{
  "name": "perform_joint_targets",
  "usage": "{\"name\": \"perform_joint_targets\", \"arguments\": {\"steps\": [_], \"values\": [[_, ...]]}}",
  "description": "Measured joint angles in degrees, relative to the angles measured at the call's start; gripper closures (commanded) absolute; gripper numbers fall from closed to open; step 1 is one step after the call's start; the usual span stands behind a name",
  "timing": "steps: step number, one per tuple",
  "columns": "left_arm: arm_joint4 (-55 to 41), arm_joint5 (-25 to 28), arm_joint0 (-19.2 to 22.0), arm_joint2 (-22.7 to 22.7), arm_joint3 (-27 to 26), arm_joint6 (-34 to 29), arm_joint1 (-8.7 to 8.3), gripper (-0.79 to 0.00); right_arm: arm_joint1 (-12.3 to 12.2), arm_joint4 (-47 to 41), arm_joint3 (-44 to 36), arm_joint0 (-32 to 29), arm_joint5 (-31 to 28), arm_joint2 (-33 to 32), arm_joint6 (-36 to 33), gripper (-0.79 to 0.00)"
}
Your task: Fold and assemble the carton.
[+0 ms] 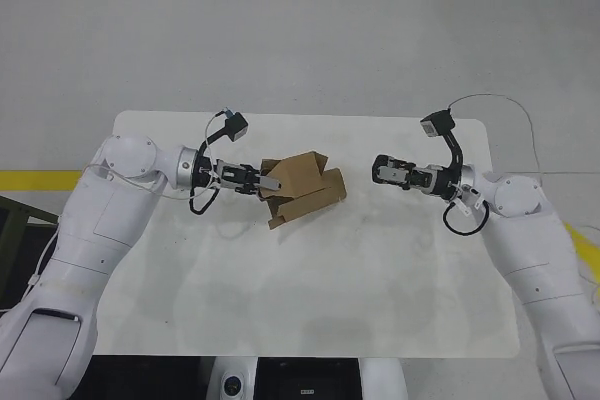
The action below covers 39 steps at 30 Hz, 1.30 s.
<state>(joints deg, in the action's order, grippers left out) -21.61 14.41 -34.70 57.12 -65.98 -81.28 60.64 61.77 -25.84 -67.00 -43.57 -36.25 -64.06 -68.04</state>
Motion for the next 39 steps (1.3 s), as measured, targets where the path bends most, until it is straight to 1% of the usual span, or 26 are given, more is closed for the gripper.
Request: {"name": "perform_joint_targets", "arguments": {"steps": [1,3,4,6,8,11,15,19,29,39], "values": [[0.1,0.0,0.3,-0.3,0.4,-0.9,0.07,0.000,-0.1,-0.9,-0.8,0.1,0.4,0.8,-0.4,-0.727],[-0.2,0.2,0.8,-0.8,1.1,-1.9,0.20,0.000,-0.2,-2.3,-1.6,0.2,0.7,2.0,-0.7,-0.573],[-0.4,0.5,1.1,-1.1,1.5,-2.4,0.30,0.000,-0.3,-3.0,-2.1,0.3,1.0,2.9,-1.0,-0.533],[-0.7,0.9,1.4,-1.4,2.0,-3.0,0.44,0.000,-0.4,-3.9,-2.7,0.5,1.3,4.2,-1.3,-0.483],[-0.8,1.2,1.8,-1.9,2.5,-3.2,0.62,0.000,-0.4,-4.8,-3.1,0.6,1.5,5.7,-1.5,-0.388],[-1.0,1.5,2.2,-2.6,2.9,-3.2,0.89,0.000,-0.5,-5.9,-3.7,1.0,1.4,7.9,-1.5,-0.372],[-1.5,2.0,2.7,-3.4,3.0,-3.7,1.24,0.000,-0.4,-6.2,-3.5,1.7,1.2,10.8,-1.2,-0.391],[-1.6,2.1,3.1,-4.0,2.7,-3.7,1.49,0.000,-0.3,-5.1,-1.3,3.2,-0.1,13.1,0.1,-0.379],[-2.4,2.1,3.0,-4.4,1.6,-4.2,1.68,0.000,-0.1,-3.6,3.7,6.6,-2.3,16.7,2.3,-0.382],[-2.1,2.1,3.0,-4.6,0.8,-4.2,1.72,0.000,0.1,-3.0,6.9,8.5,-3.6,19.1,3.6,-0.351]]}}
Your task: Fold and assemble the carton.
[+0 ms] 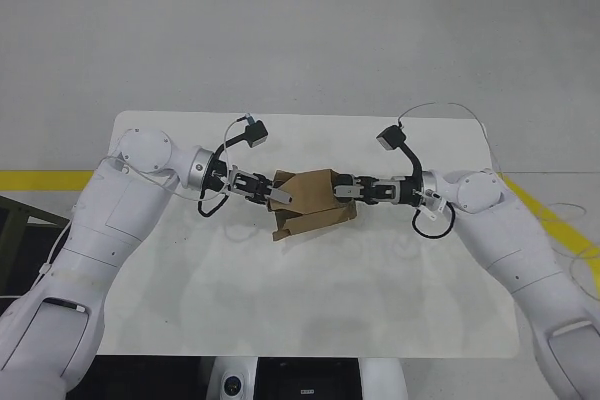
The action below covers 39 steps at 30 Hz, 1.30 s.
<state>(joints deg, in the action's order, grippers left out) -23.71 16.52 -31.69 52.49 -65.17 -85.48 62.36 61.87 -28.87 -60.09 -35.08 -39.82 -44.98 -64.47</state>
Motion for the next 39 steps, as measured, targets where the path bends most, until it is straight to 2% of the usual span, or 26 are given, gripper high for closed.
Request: {"name": "perform_joint_targets", "arguments": {"steps": [15,30,35,39], "values": [[0.1,0.0,-0.1,-0.1,-0.1,0.3,0.07,0.000,1.4,-3.7,1.1,1.8,0.8,3.8,-0.8,-0.326],[0.6,-0.1,-0.7,-0.2,-0.1,0.6,0.00,0.000,1.5,-4.8,0.4,3.8,1.6,6.1,-1.6,-0.286],[0.6,-0.1,-0.6,-0.3,-0.2,0.7,0.06,0.000,1.9,-5.4,1.0,4.5,1.6,7.2,-1.6,-0.246],[0.6,0.0,-0.6,-0.5,-0.2,0.7,0.15,0.000,2.0,-5.8,1.6,5.1,2.1,7.9,-2.1,-0.169]]}}
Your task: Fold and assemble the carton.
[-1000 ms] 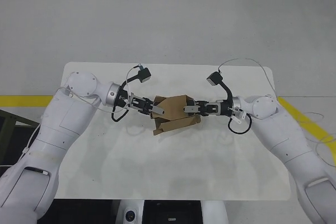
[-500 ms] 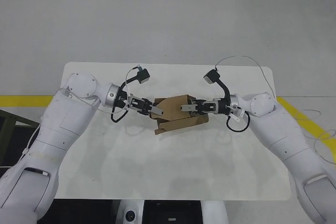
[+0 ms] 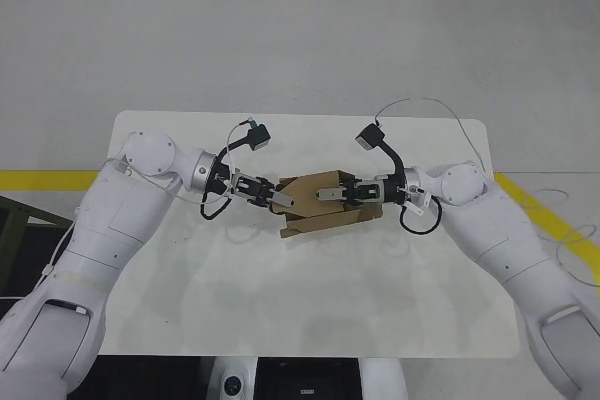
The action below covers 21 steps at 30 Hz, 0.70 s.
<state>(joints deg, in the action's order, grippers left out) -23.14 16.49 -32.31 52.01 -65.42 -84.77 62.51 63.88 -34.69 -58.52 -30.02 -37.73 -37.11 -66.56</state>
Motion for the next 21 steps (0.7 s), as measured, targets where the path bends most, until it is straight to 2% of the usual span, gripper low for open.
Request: {"name": "perform_joint_targets", "arguments": {"steps": [1,4,5,6,7,15,21], "values": [[0.0,0.0,0.0,0.0,0.0,-0.1,0.02,-0.068,0.0,-0.1,0.2,0.2,0.2,0.2,-0.3,-0.142],[-0.3,-0.1,0.1,-0.1,0.2,-0.2,0.06,-0.336,0.2,-0.6,0.7,0.5,0.7,0.6,-0.7,-0.006],[-0.3,-0.1,0.1,-0.1,0.2,-0.2,0.06,-0.379,0.2,-0.7,0.8,0.5,0.8,0.7,-0.8,0.000],[-0.3,-0.1,0.2,-0.1,0.2,-0.2,0.07,-0.619,0.2,-0.8,0.9,0.6,0.8,0.8,-0.8,0.000],[-0.2,-0.1,0.2,-0.1,0.3,-0.3,0.07,-0.785,0.3,-0.8,1.0,0.7,0.9,0.9,-0.9,0.000],[-1.5,-0.6,0.2,0.6,0.1,0.2,0.01,-0.785,0.5,-1.3,1.8,1.1,0.7,1.3,-0.7,0.000],[-6.0,-1.0,-0.7,1.5,-1.5,-0.1,0.11,-0.785,0.7,-1.3,2.8,1.3,0.1,1.3,-0.1,0.000]]}}
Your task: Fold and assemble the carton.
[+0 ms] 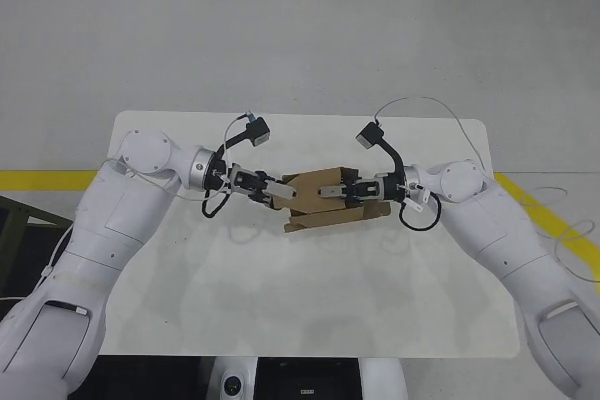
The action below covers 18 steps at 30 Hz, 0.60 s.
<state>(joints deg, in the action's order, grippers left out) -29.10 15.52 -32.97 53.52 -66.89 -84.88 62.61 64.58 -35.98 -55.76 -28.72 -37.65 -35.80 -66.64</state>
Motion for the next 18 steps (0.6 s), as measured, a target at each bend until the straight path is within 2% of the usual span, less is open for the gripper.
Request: {"name": "perform_joint_targets", "arguments": {"steps": [18], "values": [[-5.7,-1.3,-2.1,2.8,-4.4,3.1,-0.09,-0.785,1.8,1.0,1.3,0.3,-1.1,0.7,1.1,0.000]]}}
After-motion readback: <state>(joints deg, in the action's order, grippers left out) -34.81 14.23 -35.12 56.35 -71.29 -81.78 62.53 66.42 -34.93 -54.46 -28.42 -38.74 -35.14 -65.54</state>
